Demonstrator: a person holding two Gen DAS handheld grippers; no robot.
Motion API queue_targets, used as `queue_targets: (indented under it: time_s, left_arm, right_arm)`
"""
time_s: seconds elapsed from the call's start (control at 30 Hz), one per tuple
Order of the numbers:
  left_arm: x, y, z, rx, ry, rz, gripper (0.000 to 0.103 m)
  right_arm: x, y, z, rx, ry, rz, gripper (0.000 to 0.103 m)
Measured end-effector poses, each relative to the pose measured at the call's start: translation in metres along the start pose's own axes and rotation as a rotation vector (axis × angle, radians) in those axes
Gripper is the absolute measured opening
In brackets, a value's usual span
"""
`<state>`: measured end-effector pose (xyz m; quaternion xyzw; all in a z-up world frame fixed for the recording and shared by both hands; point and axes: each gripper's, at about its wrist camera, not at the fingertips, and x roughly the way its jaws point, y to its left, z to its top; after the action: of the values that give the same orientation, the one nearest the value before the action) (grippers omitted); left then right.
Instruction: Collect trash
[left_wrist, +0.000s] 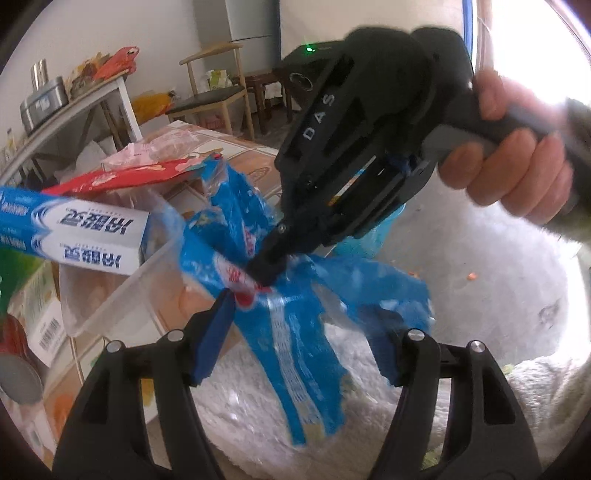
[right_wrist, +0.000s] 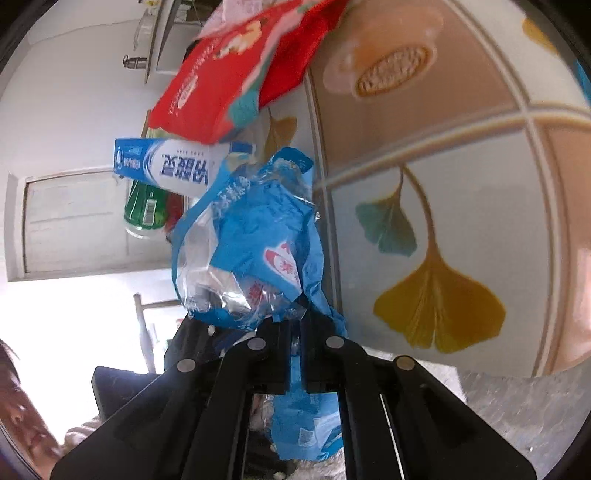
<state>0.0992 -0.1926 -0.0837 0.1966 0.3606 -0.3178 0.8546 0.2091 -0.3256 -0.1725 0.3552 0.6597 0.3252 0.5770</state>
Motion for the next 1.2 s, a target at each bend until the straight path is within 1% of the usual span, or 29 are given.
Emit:
queue_targets:
  time_s: [0.1,0.2,0.3,0.37,0.5,0.57,0.6,0.67,0.7,0.73,0.77,0.8,0.87,0.97,1.07,1.1,1.13,1.2]
  left_arm:
    - [0.008,0.001,0.003,0.014,0.011,0.011,0.064]
    - [0.003,-0.001,0.0,0.024,0.003,0.02,0.058]
    - [0.001,0.0,-0.001,0.031,-0.008,0.03,0.047]
    - [-0.001,0.002,-0.001,0.029,-0.014,0.033,0.035]
    - [-0.003,0.006,0.0,0.01,-0.019,0.01,0.028]
    - [-0.004,0.006,-0.001,0.015,-0.023,0.014,0.02]
    - [-0.006,0.005,-0.003,0.014,-0.028,0.002,0.019]
    - [-0.008,0.005,-0.003,0.012,-0.03,-0.023,0.013]
    - [-0.007,0.004,-0.003,0.013,-0.029,-0.028,0.012]
    - [-0.007,0.004,-0.004,0.017,-0.031,-0.024,0.011]
    - [-0.009,0.003,-0.004,0.015,-0.035,-0.024,0.011]
    - [-0.01,0.005,-0.004,0.007,-0.041,-0.029,0.011]
    - [-0.014,0.008,-0.005,-0.013,-0.052,-0.041,0.01]
    - [-0.018,0.012,-0.007,-0.048,-0.065,-0.064,0.009]
    - [-0.019,0.017,-0.007,-0.085,-0.073,-0.094,0.008]
    - [-0.019,0.019,-0.007,-0.1,-0.076,-0.109,0.008]
    - [-0.019,0.022,-0.006,-0.121,-0.077,-0.135,0.008]
    - [-0.018,0.026,-0.005,-0.153,-0.078,-0.176,0.007]
  right_arm:
    - [0.004,0.002,-0.004,-0.005,0.034,-0.001,0.004]
    - [0.008,0.005,-0.008,-0.016,0.055,0.01,0.004]
    - [0.012,0.009,-0.008,-0.02,0.069,0.026,0.004]
    - [0.011,0.009,-0.009,-0.024,0.078,0.035,0.004]
    - [0.011,0.017,-0.011,-0.045,0.076,0.019,0.004]
    - [0.007,0.024,-0.013,-0.071,0.077,-0.005,0.004]
    - [0.004,0.026,-0.015,-0.078,0.078,-0.009,0.005]
    - [-0.004,0.029,-0.018,-0.091,0.072,0.0,0.013]
    - [-0.009,0.032,-0.018,-0.103,0.065,-0.003,0.027]
    - [-0.018,0.037,-0.02,-0.126,0.048,-0.028,0.049]
    - [-0.025,0.04,-0.021,-0.139,0.03,-0.048,0.059]
    - [-0.034,0.044,-0.021,-0.154,0.011,-0.059,0.064]
    - [-0.049,0.05,-0.019,-0.154,-0.01,-0.06,0.064]
    - [-0.081,0.061,-0.008,-0.173,-0.092,-0.114,0.064]
    - [-0.103,0.091,0.021,-0.225,-0.218,-0.19,0.064]
    - [-0.106,0.102,0.033,-0.247,-0.263,-0.22,0.067]
    - [-0.107,0.111,0.043,-0.258,-0.294,-0.234,0.076]
    - [-0.107,0.127,0.078,-0.276,-0.366,-0.258,0.081]
